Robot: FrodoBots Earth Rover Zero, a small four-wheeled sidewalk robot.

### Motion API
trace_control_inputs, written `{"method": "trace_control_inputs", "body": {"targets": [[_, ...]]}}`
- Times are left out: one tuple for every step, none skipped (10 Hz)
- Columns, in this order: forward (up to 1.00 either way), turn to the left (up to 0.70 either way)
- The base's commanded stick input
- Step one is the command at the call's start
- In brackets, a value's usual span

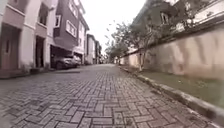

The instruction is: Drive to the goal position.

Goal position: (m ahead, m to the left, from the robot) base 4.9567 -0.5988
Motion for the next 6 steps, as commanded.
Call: {"method": "trace_control_inputs", "body": {"targets": [[0.69, 0.03], [0.69, 0.03], [0.69, 0.03], [0.69, 0.03], [0.69, 0.03], [0.69, 0.03]]}}
